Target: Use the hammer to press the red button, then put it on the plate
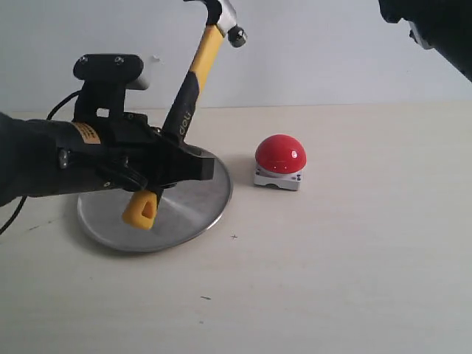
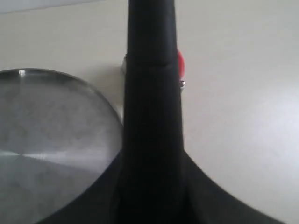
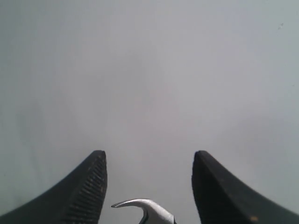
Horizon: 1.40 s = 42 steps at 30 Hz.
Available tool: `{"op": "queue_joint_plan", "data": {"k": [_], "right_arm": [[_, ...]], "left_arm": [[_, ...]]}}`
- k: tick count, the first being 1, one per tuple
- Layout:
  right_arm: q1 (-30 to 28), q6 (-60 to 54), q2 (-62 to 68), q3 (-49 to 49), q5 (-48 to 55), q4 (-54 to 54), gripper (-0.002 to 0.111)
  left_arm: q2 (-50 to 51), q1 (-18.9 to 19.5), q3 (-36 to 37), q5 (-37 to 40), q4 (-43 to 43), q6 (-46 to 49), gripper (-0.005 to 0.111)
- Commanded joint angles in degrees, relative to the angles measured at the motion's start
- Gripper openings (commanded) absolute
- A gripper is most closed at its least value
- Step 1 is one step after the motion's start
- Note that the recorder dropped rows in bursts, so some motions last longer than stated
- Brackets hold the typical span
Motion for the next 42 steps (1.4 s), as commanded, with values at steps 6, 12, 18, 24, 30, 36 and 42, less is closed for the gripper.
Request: {"op": "queue_joint_plan", "data": {"k": [6,12,18,24,30,36,42], "right_arm": [[-0.1,-0.1,-0.4,-0.4,-0.5,-0.6,0.054],[-0.1,-0.1,-0.4,-0.4,-0.6,-0.6,0.054],[-0.1,-0.1,-0.4,-0.4,-0.6,-0.4,0.054],[-0.1,-0.1,-0.4,-0.4,-0.6,-0.5,0.054],[-0.1,-0.1,-0.4,-0.4,-0.6,-0.5,0.054],[-0.1,-0.1,-0.4,-0.4,-0.6,-0.4,0.054],[-0.1,-0.1,-0.4,-0.4,-0.5,-0.7,0.054]], "left_arm": [[-1.3,13.1,1.1,-0.1,0.5,-5.0,0.0],[-1.3,12.7,1.1,2.9,3.0,-5.0,0.0],[-1.3,12.0,1.1,3.3,3.0,-5.0,0.0],[-1.3,16.8,1.1,2.1,1.5,-9.3,0.0],[-1.3,23.8,1.1,7.0,1.1,-9.4,0.0],[-1.3,26.9,3.0,3.1,-4.6,-9.4,0.0],[-1.4,22.8,6.4,-5.7,-3.9,-10.8,0.0]]}}
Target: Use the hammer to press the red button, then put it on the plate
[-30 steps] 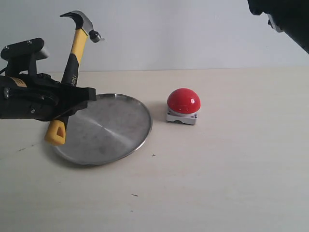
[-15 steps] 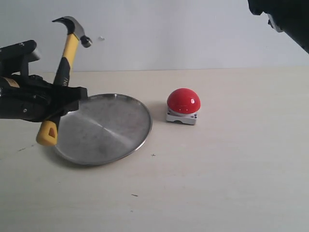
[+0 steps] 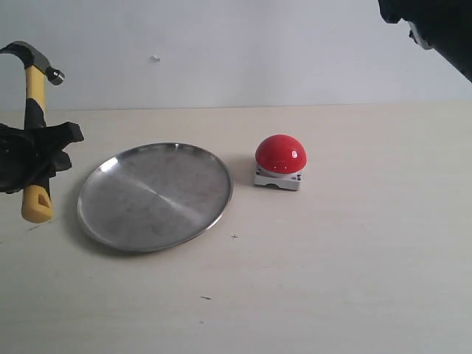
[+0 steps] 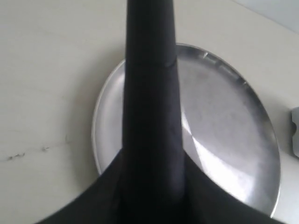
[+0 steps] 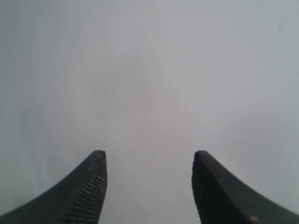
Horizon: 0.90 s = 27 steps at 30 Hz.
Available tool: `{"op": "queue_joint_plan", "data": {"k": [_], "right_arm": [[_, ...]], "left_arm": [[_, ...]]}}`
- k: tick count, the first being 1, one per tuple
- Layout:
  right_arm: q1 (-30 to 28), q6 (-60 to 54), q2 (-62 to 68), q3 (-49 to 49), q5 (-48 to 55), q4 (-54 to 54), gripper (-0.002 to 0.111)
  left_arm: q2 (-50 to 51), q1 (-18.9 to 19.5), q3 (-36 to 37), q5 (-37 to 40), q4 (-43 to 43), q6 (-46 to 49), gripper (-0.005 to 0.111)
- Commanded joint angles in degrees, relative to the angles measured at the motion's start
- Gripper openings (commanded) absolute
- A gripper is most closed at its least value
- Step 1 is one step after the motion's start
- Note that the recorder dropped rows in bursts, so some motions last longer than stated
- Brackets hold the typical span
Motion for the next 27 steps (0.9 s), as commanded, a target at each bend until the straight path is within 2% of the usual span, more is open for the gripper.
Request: {"op": "queue_joint_plan", "data": {"k": [1,4,8,11,12,14,20,24,27], "right_arm": [[-0.1,-0.1,-0.4,-0.4,-0.5,-0.6,0.054],[-0.1,-0.1,-0.4,-0.4,-1.3,-0.9,0.054],[-0.1,-0.1,-0.4,-0.4,-0.3,-0.6,0.054],[-0.1,-0.1,-0.4,-0.4,-0.3,-0.6,0.054],[-0.1,-0.1,-0.4,-0.4,-0.3,-0.6,0.054],[-0.1,-0.1,-0.4,-0.4,-0.3,-0.6,0.054],[-0.1,-0.1,-0.4,-0.4,-0.3,-0.6,0.054],[-0.1,-0.1,-0.4,-0.4,-0.3,-0.7,0.054],[-0.1,-0.1,-0.4,-0.4,-0.3,-0.7,0.054]], "left_arm": [[-1.4,-4.2,1.7,-11.3,1.9,-1.5,0.0],[-1.4,-9.1,2.6,-16.1,12.2,-10.9,0.0],[-1.4,-14.2,2.7,-27.4,36.6,-36.8,0.0],[-0.1,-14.3,2.6,-42.2,59.2,-55.6,0.0],[0.7,-14.2,2.3,-45.5,62.3,-60.1,0.0],[2.2,-14.2,1.5,-46.9,63.3,-62.9,0.0],[9.3,-13.7,-2.3,-40.7,63.3,-63.4,0.0],[14.8,-11.4,-5.0,-40.7,64.0,-68.0,0.0],[18.6,-9.0,-7.0,-40.7,68.0,-74.7,0.0]]}}
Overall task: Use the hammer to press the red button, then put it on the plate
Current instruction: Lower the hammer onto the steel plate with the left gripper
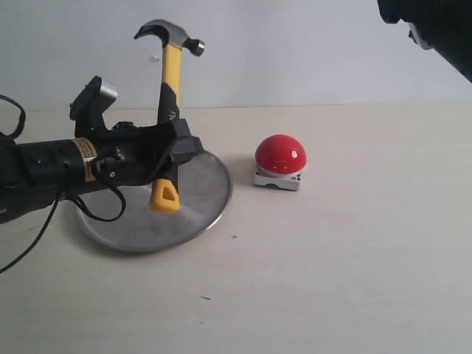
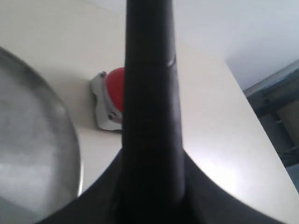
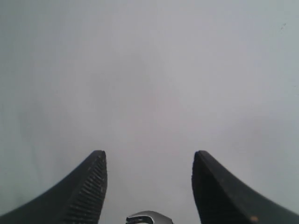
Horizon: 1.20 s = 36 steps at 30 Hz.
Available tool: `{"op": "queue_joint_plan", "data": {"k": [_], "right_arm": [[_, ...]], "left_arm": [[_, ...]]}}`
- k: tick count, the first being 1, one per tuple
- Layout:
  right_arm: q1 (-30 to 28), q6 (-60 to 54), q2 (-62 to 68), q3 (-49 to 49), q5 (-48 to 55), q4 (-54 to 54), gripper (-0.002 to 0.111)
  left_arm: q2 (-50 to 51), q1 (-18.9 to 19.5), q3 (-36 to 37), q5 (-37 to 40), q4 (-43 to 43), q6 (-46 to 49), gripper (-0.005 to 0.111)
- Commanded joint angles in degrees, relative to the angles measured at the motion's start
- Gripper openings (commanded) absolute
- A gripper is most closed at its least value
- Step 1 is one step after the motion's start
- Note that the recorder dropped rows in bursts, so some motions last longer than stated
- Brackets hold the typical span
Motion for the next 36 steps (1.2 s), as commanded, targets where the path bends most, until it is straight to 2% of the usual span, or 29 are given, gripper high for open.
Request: {"op": "queue_joint_plan", "data": {"k": [1,5,9,26,36], "right_arm": [[-0.1,-0.1,-0.4,-0.4,0.0,-0.3,0.054],[-0.1,-0.1,-0.4,-0.4,0.0,-0.3,0.054],[-0.1,-0.1,-0.4,-0.4,0.0,-0.3,0.054],[-0.1,-0.1,-0.4,-0.4,0.0,-0.6,0.054],[-0.1,-0.1,-0.4,-0.4,0.0,-0.6,0.054]], "left_arm": [[4.8,3.5,-3.8,-4.0,6.3,-8.6,0.0],[9.5,5.8,-6.4,-8.3,17.5,-17.9,0.0],[13.2,7.3,-6.8,-14.2,17.2,-19.1,0.0],[16.5,11.6,-6.8,-13.7,20.4,-19.6,0.0],[16.8,12.1,-6.8,-13.0,23.3,-19.9,0.0]]}}
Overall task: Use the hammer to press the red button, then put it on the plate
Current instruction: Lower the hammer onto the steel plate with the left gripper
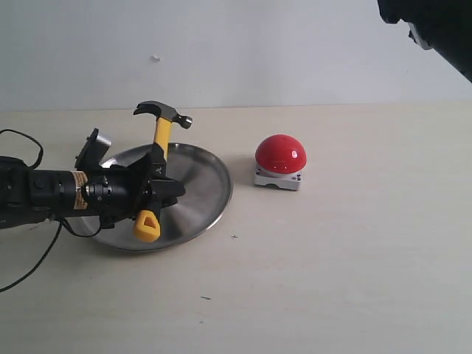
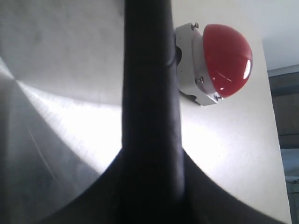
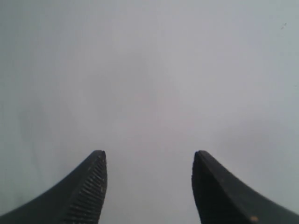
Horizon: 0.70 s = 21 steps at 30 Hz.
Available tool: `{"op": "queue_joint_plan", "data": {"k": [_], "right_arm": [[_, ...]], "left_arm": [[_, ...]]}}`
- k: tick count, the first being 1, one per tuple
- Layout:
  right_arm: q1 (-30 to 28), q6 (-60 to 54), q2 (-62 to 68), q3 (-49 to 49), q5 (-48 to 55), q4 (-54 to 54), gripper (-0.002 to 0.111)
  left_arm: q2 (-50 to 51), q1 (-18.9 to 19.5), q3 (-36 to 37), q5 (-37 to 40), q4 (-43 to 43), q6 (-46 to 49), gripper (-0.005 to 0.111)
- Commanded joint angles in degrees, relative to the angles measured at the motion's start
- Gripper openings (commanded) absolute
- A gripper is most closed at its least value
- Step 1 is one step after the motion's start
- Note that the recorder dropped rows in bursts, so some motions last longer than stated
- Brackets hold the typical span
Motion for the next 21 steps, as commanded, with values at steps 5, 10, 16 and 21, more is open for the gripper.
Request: {"op": "queue_joint_plan", "data": {"k": [5,10,16,21], "right_arm": [[-0.1,-0.1,-0.4,-0.4,0.0,-0.6,0.054],[-0.1,-0.1,-0.4,-0.4,0.0,-0.6,0.054],[-0.1,-0.1,-0.4,-0.4,0.0,-0.6,0.054],[-0.1,-0.1,-0.4,-0.4,0.0,-0.6,0.054]], "left_arm": [[-0.9,0.0,-0.7,1.7,0.5,3.0,0.0],[-0.9,0.0,-0.7,4.8,0.6,3.1,0.0],[-0.9,0.0,-0.7,5.3,0.6,5.0,0.0],[-0.9,-1.8,-3.4,8.0,2.7,4.7,0.0]]}}
